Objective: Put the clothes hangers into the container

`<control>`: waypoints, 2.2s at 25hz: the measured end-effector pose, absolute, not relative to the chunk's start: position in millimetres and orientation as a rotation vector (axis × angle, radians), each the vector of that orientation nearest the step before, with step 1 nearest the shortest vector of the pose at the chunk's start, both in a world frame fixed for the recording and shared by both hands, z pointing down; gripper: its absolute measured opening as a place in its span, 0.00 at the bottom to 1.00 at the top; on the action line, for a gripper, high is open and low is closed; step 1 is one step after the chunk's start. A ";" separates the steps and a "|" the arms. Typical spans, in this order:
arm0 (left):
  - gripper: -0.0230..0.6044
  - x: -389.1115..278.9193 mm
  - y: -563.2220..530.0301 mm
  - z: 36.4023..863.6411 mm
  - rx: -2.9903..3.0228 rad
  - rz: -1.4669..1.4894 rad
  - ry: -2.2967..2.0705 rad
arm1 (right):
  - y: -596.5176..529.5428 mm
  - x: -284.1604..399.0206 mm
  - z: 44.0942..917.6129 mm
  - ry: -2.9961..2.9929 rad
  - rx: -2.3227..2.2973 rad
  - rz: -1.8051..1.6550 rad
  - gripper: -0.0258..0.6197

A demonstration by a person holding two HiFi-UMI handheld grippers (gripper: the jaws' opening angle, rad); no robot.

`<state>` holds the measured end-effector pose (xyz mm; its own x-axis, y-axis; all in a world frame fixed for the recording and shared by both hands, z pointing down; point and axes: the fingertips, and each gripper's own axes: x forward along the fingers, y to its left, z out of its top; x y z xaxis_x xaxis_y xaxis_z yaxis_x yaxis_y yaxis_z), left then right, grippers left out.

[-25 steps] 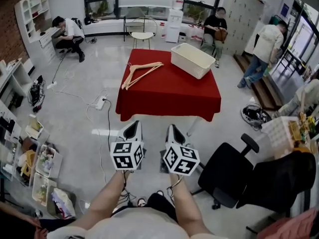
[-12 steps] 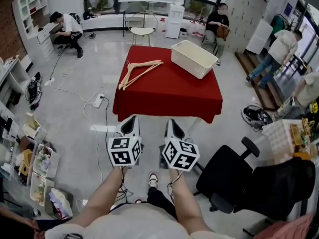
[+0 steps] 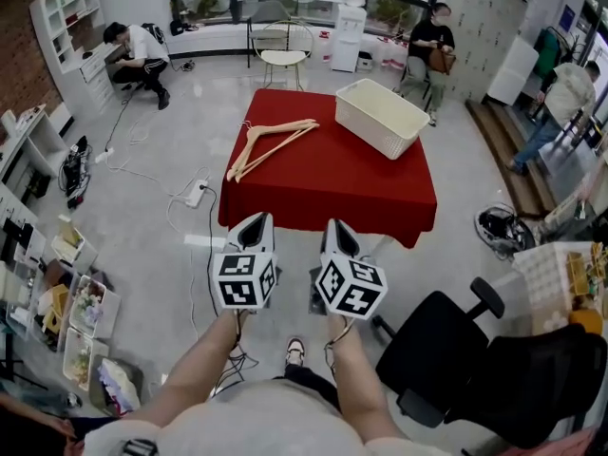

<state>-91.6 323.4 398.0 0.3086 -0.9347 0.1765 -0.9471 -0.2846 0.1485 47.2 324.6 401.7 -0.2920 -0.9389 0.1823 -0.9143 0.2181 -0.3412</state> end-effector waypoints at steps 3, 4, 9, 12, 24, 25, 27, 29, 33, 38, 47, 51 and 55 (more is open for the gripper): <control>0.04 -85.8 299.9 399.5 2.328 0.080 -1.735 | 300.4 53.5 402.1 2.421 -1.821 -0.607 0.06; 0.04 -83.2 292.7 399.9 2.324 0.080 -1.737 | 292.9 56.6 402.2 2.425 -1.820 -0.608 0.06; 0.04 -69.9 257.3 398.7 2.312 0.072 -1.751 | 256.1 72.6 402.6 2.428 -1.813 -0.617 0.06; 0.04 -64.6 236.7 399.3 2.306 0.077 -1.761 | 234.0 78.3 404.8 2.434 -1.803 -0.631 0.06; 0.04 -50.0 173.2 413.3 2.254 0.112 -1.798 | 162.7 96.4 416.9 2.463 -1.760 -0.677 0.06; 0.04 -50.3 170.6 414.7 2.251 0.119 -1.798 | 159.7 96.3 418.4 2.463 -1.758 -0.684 0.06; 0.04 -50.2 165.5 417.5 2.247 0.131 -1.794 | 153.6 97.1 421.5 2.459 -1.757 -0.700 0.06; 0.04 -49.6 159.9 419.4 2.247 0.141 -1.790 | 147.5 98.9 424.3 2.458 -1.760 -0.711 0.06; 0.04 -51.3 147.6 428.1 2.232 0.149 -1.783 | 135.3 100.2 433.0 2.465 -1.771 -0.727 0.06; 0.04 -57.0 117.8 437.0 2.228 0.134 -1.764 | 108.2 94.1 438.9 2.487 -1.793 -0.708 0.06; 0.04 -59.5 29.5 431.4 2.273 0.088 -1.716 | 27.4 85.2 421.8 2.496 -1.834 -0.614 0.06; 0.04 -60.3 -15.2 432.8 2.281 0.107 -1.682 | -14.3 82.7 419.4 2.482 -1.864 -0.616 0.06; 0.04 -59.7 -59.3 434.7 2.287 0.127 -1.652 | -55.7 82.0 417.6 2.461 -1.884 -0.629 0.06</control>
